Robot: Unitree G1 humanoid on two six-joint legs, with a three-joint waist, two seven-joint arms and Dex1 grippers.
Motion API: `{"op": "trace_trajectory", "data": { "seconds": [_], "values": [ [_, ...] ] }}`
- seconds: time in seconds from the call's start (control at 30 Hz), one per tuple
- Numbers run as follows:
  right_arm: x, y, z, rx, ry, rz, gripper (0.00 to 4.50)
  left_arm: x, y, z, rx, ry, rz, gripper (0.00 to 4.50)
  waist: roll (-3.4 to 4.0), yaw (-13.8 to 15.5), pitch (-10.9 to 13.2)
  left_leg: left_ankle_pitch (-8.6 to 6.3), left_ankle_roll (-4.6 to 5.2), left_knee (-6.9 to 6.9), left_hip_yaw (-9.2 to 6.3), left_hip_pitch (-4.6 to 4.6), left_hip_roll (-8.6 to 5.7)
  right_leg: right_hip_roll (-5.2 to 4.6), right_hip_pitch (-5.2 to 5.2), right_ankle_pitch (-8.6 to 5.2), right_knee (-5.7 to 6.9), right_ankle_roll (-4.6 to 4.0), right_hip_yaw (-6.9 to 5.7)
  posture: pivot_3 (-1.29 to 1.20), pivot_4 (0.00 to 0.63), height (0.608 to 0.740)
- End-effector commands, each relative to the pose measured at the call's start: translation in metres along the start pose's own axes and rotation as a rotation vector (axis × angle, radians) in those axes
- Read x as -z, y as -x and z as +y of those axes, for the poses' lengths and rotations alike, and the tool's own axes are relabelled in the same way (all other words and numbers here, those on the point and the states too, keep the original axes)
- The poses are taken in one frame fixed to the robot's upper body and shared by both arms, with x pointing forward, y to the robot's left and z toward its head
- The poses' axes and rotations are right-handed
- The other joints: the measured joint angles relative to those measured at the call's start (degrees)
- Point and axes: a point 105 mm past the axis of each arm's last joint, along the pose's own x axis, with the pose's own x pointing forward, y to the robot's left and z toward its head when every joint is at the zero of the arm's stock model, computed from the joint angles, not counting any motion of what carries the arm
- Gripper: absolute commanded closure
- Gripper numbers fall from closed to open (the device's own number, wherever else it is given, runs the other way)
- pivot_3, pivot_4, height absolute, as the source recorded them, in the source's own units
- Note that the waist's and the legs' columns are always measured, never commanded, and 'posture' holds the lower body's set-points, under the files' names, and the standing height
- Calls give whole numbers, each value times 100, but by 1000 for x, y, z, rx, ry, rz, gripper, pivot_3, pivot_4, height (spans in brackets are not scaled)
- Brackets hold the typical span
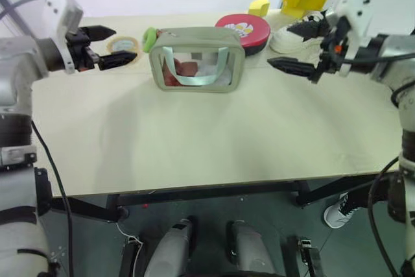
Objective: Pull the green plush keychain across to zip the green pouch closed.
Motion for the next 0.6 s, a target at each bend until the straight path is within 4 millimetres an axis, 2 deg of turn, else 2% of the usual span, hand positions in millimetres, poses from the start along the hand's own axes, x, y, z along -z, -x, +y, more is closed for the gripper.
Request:
{"op": "trace_trajectory", "data": {
  "seconds": [0.03,0.27,0.37,0.43,0.5,0.6],
  "values": [
    [-9,-1,-8,27,35,-26,82,-13,4,7,-31,-37,-31,28,0,-2,1,0,0,0,1,-5,0,0,-5,0,1,0,1,0,150,740],
    [-2,0,-15,40,46,-18,82,-7,3,9,-63,-36,-44,28,1,-7,1,1,0,0,6,-12,0,2,-17,12,8,20,8,0,150,740],
    [-4,-5,-18,32,63,-29,82,-5,3,2,-35,-56,-35,28,1,-15,1,1,-1,1,9,-10,0,2,-17,12,11,20,10,0,150,740],
    [-7,-17,-18,24,88,-45,82,-6,2,0,-44,-63,-46,28,1,-45,1,1,-1,0,17,-9,0,3,-19,12,15,19,12,0,150,740],
    [-10,-37,-16,20,92,-63,82,-4,-2,-3,-78,-38,-69,28,2,-74,1,2,-1,1,24,-3,3,5,-20,13,17,19,19,0,150,740],
    [-15,-69,-7,-6,108,-75,82,3,-6,-24,-64,-16,-89,28,2,-160,1,2,-1,-3,27,3,4,5,-18,15,20,23,29,0,150,740]
  ]
}}
